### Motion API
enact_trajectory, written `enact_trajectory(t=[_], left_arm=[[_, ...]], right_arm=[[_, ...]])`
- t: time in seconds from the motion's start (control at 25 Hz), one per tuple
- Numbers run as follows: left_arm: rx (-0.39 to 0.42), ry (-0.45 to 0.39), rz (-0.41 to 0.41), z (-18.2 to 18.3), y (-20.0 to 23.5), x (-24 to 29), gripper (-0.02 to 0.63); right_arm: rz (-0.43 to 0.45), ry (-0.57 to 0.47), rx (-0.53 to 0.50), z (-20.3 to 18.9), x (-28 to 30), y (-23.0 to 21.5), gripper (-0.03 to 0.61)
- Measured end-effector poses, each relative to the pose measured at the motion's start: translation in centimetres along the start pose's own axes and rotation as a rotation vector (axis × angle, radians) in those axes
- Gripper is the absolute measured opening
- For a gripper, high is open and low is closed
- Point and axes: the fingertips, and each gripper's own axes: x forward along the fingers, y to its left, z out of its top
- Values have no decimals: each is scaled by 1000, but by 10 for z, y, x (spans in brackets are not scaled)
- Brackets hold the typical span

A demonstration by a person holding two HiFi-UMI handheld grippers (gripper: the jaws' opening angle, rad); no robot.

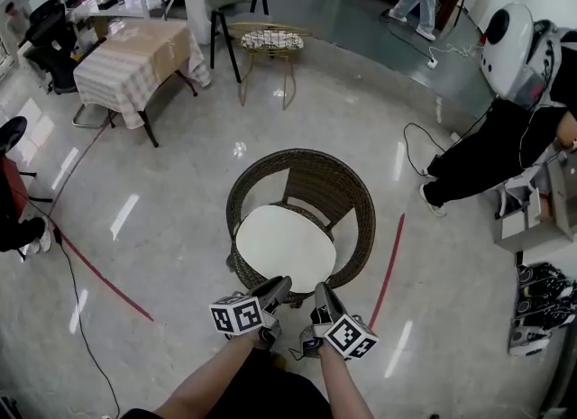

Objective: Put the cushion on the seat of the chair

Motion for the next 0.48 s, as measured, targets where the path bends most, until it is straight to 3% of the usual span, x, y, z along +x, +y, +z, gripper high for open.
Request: enact_trajectory(t=[0.12,0.28,0.48], left_arm=[[74,-7,-52,14,-31,-5,133],[202,-35,-78,34,-62,-8,35],[308,-83,-74,56,-86,-16,-8]], right_arm=[[8,-56,-14,21,-8,16,17],[39,-127,-60,46,-13,42,16],[85,-182,-89,64,-11,74,16]])
